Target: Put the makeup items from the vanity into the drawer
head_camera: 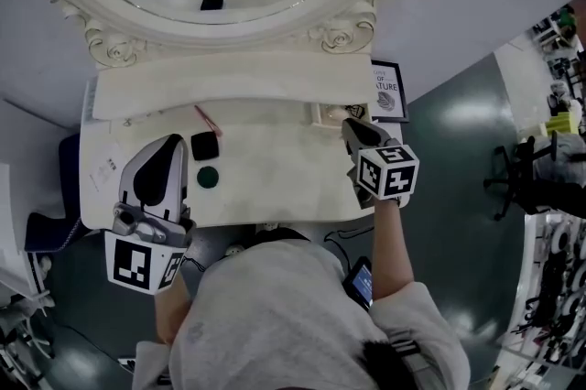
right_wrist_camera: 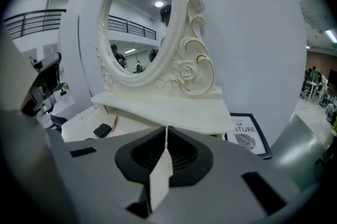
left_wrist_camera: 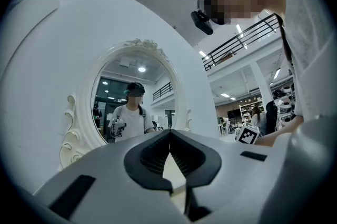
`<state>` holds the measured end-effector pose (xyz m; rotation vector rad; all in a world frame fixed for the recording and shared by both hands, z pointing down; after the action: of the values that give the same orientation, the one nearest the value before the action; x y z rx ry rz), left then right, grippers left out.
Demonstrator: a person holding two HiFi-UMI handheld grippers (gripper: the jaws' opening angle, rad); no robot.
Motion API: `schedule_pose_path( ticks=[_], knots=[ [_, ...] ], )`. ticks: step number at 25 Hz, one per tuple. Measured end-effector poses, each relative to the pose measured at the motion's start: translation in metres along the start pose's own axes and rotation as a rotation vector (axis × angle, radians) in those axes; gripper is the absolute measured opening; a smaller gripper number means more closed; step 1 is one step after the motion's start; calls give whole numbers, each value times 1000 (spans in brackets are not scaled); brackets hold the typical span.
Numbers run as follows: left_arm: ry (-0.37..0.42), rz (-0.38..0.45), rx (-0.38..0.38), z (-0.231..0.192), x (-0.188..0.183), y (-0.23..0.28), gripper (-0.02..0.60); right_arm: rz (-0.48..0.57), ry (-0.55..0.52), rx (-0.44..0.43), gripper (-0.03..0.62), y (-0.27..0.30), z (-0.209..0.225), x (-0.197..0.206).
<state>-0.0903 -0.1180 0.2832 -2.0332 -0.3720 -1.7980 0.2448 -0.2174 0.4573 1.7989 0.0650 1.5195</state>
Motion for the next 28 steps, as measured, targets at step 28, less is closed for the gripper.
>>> schedule_pose_path(
  ticks=[28],
  knots=[
    [16, 39, 92, 26, -22, -76, 15, 449, -37, -61, 23, -125, -139, -47]
  ],
)
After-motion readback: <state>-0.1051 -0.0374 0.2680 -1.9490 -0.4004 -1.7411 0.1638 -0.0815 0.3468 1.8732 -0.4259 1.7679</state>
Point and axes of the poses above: the fingertips, and each gripper's own axes: y forward along the fingers, z to its right, x out of its underside, the point moved 5 cm from there along -y, backward along the fingers, and after that the axes turned 9 degrees about -y, right-handed, at the moved point
